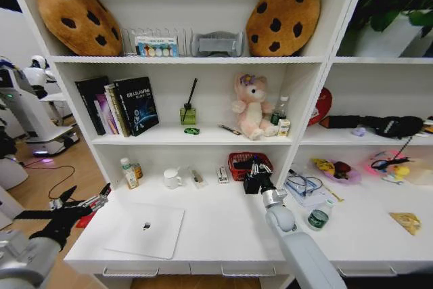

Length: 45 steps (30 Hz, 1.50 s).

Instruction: Organize the objects on the table.

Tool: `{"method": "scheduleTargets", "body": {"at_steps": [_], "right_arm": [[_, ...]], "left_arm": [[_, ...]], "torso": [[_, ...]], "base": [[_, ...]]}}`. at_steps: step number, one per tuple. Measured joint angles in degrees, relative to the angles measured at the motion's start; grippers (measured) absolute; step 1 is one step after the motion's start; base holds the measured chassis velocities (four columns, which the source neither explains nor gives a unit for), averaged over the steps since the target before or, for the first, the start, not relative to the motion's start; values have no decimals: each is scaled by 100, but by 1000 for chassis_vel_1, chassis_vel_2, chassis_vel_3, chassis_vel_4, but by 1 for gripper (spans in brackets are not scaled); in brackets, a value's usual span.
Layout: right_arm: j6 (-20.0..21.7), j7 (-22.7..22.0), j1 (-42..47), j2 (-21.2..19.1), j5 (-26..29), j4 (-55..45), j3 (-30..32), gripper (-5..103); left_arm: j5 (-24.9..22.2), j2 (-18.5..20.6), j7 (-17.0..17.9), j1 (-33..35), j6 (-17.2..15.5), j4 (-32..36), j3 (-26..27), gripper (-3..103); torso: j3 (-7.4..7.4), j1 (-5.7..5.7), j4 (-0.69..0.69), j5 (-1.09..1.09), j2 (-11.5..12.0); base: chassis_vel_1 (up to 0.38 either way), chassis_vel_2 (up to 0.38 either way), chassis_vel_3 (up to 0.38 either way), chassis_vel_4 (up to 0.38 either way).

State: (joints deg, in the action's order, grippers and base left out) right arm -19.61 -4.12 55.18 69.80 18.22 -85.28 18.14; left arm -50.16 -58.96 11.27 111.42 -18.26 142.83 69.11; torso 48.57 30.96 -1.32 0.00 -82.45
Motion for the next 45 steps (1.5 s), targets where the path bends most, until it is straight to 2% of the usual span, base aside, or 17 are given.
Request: {"method": "scheduleTargets", "body": {"at_steps": [11, 18, 23, 24, 25, 27, 28, 30, 31, 33, 35, 37, 38, 39, 40, 42, 45], "right_arm": [[81, 57, 111, -5, 36, -42, 42, 10], [128, 75, 222, -4, 103, -114, 85, 32], [177, 53, 386, -169, 225, -430, 117, 54], [177, 53, 386, -169, 225, -430, 117, 54], [278, 4, 489, -302, 327, -656, 128, 59], [937, -322, 960, -748, 639, -1519, 198, 70], [937, -322, 960, -748, 639, -1519, 198, 70], [1879, -537, 1684, -1158, 1036, -2464, 479, 80], [1879, -537, 1684, -1158, 1036, -2464, 479, 80], [2649, -379, 2352, -1381, 1394, -3125, 889, 91], [2834, -333, 2524, -1414, 1458, -3231, 1031, 91], [3371, -333, 2966, -1439, 1627, -3263, 1501, 99], [3371, -333, 2966, -1439, 1627, -3263, 1501, 99], [3684, -543, 3070, -1437, 1810, -3171, 1658, 100], [3684, -543, 3070, -1437, 1810, -3171, 1658, 100], [4118, -1038, 3064, -1432, 2299, -3011, 1720, 100], [4291, -1209, 2957, -1430, 2577, -2804, 1698, 99]], "left_arm": [[0, 0, 1, 0, 0, 0, 0, 100], [0, 0, 1, 0, 0, 0, 0, 100], [0, 0, 2, 0, 0, 0, 0, 100], [0, 0, 2, 0, 0, 0, 0, 100], [0, 0, 2, 0, 0, 0, 0, 100], [0, 0, 3, 0, 0, 0, -1, 100], [0, 0, 3, 0, 0, 0, -1, 100], [0, 0, 4, 0, 0, 0, 0, 100], [0, 0, 4, 0, 0, 0, 0, 100], [1, 0, 5, 0, 0, 0, 1, 100], [0, 0, 1, 0, 0, 0, -1, 100], [0, 0, 4, 0, -1, 0, -1, 100], [0, 0, 4, 0, -1, 0, -1, 100], [0, 0, 4, 0, 0, 0, 0, 100], [0, 0, 4, 0, 0, 0, 0, 100], [0, 0, 4, 0, 0, 0, 0, 100], [0, 0, 4, 0, 0, 0, 0, 100]], "torso": [[-1, 0, 0, 0, -1], [0, 0, 0, 0, -1], [0, 0, 0, 2, -1], [0, 0, 0, 2, -1], [-1, 0, 1, 2, -1], [-1, -1, 0, 1, -1], [-1, -1, 0, 1, -1], [-1, -1, -1, 1, -1], [-1, -1, -1, 1, -1], [-2, -3, -4, -1, -2], [-2, -3, -3, -1, -2], [-2, -3, -1, 2, -2], [-2, -3, -1, 2, -2], [-2, -3, -1, 1, -2], [-2, -3, -1, 1, -2], [-1, -2, 0, 1, -2], [-1, -2, 0, 0, -2]], "base": [[0, 0, 0, 0], [0, 0, 0, 0], [0, 0, 0, 0], [0, 0, 0, 0], [0, 0, 0, 0], [0, 0, 0, 0], [0, 0, 0, 0], [0, 0, 0, 0], [0, 0, 0, 0], [0, 0, 0, 0], [0, 0, 0, 0], [0, 0, 0, 0], [0, 0, 0, 0], [0, 0, 0, 0], [0, 0, 0, 0], [0, 0, 0, 0], [0, 0, 0, 0]]}}
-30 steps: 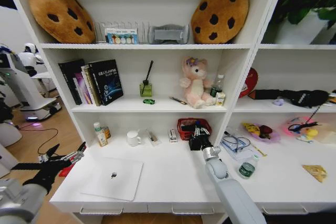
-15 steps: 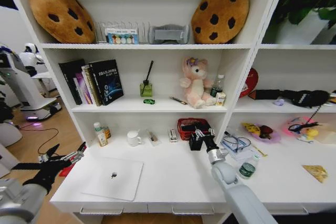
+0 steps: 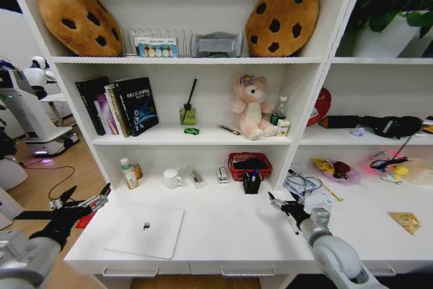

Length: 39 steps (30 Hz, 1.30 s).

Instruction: Organize the objects on the table.

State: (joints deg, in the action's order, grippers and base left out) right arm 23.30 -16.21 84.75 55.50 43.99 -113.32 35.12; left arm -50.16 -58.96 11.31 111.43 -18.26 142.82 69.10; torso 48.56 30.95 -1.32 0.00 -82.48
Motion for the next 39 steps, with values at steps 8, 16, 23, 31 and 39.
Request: {"method": "scheduleTargets", "body": {"at_steps": [8, 16, 23, 31, 39], "right_arm": [[169, -202, -426, -28, 324, 473, -250, 97], [252, -326, -757, -113, 403, 832, -430, 100], [357, -276, -870, -124, 564, 1145, -521, 90], [322, -87, -1031, -58, 570, 1365, -581, 65], [300, 22, -932, -62, 354, 1329, -594, 32]], "left_arm": [[0, 0, 0, 0, 0, 0, 0, 100], [0, 0, -1, 0, 0, 0, 0, 100], [0, 0, -2, 0, 0, 0, 0, 100], [0, 0, -2, -1, 0, 0, 0, 100], [0, -1, -3, 0, 0, 0, 0, 100]], "torso": [[0, 1, 1, 0, 1], [0, 1, 0, 0, 1], [0, 1, -1, 0, 1], [0, 1, 0, -1, 1], [0, 1, 0, 0, 1]], "base": [[0, 0, 0, 0], [0, 0, 0, 0], [0, 0, 0, 0], [0, 0, 0, 0], [0, 0, 0, 0]]}}
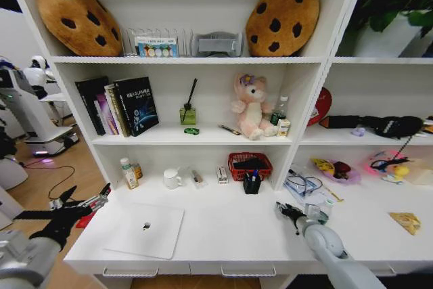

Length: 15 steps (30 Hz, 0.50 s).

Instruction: Organize the objects on the table.

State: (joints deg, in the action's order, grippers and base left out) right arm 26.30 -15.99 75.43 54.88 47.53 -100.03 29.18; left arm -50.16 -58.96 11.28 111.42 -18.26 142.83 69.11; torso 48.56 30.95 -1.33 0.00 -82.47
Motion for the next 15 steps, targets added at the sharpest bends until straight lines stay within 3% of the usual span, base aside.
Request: {"method": "scheduleTargets", "body": {"at_steps": [1, 4, 6, 12, 14, 15], "right_arm": [[0, 0, 0, 0, 0, 0, 0, 32], [-27, 15, 64, 24, -30, -39, 22, 15], [-28, 19, 83, 31, -33, -61, 25, 12], [-28, 23, 94, 40, -46, -143, 26, 11], [-172, 245, 95, 31, -99, -168, 39, 7], [-547, 682, 80, 6, -215, -169, 75, 3]], "left_arm": [[0, 0, 0, 0, 0, 0, 0, 100], [0, 0, 0, 0, 0, 0, 0, 100], [0, 0, 0, 0, 0, 0, 0, 100], [0, 0, 0, 0, 0, 0, 0, 100], [0, 0, 1, 1, -1, -1, 0, 100], [0, 0, 0, -1, 0, 0, 0, 100]], "torso": [[0, 0, 0, 0, 0], [0, 0, 0, 0, 0], [0, 0, 0, 0, 0], [0, 0, 0, 1, 0], [0, 0, -1, 3, 0], [1, 0, -1, 5, 1]], "base": [[0, 0, 0, 0], [0, 0, 0, 0], [0, 0, 0, 0], [0, 0, 0, 0], [0, 0, 0, 0], [0, 0, 0, 0]]}}
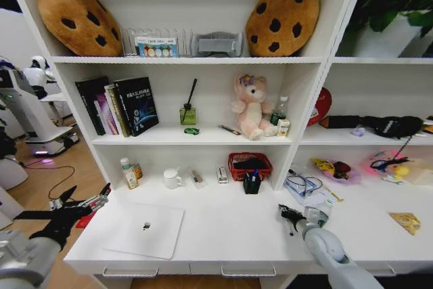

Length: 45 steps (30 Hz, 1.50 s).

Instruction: Organize the objects on the table.

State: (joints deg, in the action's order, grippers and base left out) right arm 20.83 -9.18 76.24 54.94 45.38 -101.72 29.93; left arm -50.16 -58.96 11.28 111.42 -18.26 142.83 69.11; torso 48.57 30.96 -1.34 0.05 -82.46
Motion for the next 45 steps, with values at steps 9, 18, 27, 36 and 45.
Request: {"method": "scheduleTargets", "body": {"at_steps": [9, 18, 27, 36, 45], "right_arm": [[-1996, 1391, -473, -186, -759, -188, 19, 0], [-1727, 1364, 219, -93, -745, -531, -51, 9], [-262, -378, 381, 179, -330, -889, -627, 41], [162, -981, 374, 192, -186, -881, -680, 73], [328, -1157, 357, 189, -2, -648, -696, 83]], "left_arm": [[0, -1, 0, 1, 0, 0, -1, 100], [0, 0, 0, 1, 0, -1, 0, 100], [0, 0, 0, 1, 0, 0, 0, 100], [0, 0, 0, 0, 0, 0, 0, 100], [0, 0, 0, 1, 0, 0, -1, 100]], "torso": [[0, 0, 4, -7, 0], [0, 0, -1, -3, 0], [0, -1, 2, -5, 0], [0, 0, 1, -4, 0], [-1, -1, 2, -6, -1]], "base": [[0, 0, 0, 0], [0, 0, 0, 0], [0, 0, 0, 0], [0, 0, 0, 0], [0, 0, 0, 0]]}}
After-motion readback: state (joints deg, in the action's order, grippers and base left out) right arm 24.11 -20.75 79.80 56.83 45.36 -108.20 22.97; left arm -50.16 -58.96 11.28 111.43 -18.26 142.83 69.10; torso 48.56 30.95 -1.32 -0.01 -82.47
